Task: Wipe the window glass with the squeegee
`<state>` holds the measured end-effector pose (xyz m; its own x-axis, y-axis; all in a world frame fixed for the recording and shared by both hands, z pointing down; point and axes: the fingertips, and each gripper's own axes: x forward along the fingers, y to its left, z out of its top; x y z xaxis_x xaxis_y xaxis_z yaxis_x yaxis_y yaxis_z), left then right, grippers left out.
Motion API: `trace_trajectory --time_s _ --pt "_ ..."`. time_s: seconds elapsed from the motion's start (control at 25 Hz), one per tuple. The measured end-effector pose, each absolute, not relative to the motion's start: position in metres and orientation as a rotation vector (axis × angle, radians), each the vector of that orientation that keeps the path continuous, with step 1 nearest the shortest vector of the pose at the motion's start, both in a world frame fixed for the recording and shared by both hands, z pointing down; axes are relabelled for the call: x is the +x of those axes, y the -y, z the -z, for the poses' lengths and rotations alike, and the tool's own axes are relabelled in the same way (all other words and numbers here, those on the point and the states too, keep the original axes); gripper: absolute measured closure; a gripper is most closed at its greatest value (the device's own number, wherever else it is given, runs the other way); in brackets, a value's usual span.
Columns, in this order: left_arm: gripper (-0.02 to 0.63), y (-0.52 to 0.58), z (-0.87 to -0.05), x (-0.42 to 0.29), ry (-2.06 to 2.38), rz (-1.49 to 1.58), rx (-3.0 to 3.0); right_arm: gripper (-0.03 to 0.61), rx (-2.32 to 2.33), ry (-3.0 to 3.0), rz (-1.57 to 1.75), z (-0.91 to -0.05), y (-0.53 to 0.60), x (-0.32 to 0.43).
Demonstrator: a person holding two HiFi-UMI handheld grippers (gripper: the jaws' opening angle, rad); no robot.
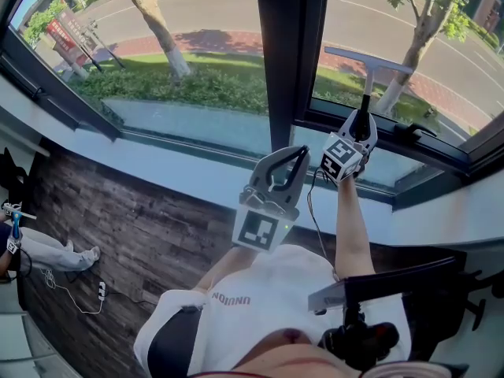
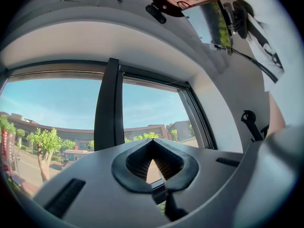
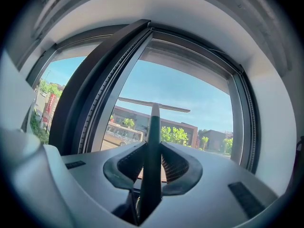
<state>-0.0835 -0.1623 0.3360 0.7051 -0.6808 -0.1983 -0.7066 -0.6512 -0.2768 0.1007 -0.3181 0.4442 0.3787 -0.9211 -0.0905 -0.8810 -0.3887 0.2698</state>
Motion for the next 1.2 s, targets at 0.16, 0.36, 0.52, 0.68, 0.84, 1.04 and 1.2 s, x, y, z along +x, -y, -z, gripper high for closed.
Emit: trace_trajectory --time_s 0.16,0.36,0.52,0.68,0.84,1.04,1.2 --pt "0.618 0.162 -0.337 -0.082 -1.090 -0.119 -2.586 0.486 2.449 1.625 0.302 -0.452 0.316 0.100" --pt "0.618 0.162 -0.335 -0.084 -1.090 -0.129 -2.589 0.486 2.434 1.623 0.281 -0.460 0.314 0.098" --pt "0.618 0.163 -0.335 -0.083 -1.086 -0.131 -2.593 0.486 2.421 1.616 0.269 -0.466 0.312 0.098" --pt "0.618 0.162 -0.336 -0.082 -1.089 -0.131 -2.596 0.486 2.409 1.617 0.245 -0.476 0.311 0.098" --pt "0.618 0.161 -0.337 -0.081 -1.094 -0.142 -2.601 0.486 2.402 1.611 0.227 -0.483 0.308 0.099" --pt "0.618 0.162 -0.339 -0.080 -1.086 -0.120 -2.601 0.486 2.393 1.601 0.201 -0.493 0.305 0.099" --pt "0.618 0.162 -0.338 -0.081 -1.085 -0.126 -2.603 0.486 2.374 1.598 0.181 -0.502 0.305 0.098"
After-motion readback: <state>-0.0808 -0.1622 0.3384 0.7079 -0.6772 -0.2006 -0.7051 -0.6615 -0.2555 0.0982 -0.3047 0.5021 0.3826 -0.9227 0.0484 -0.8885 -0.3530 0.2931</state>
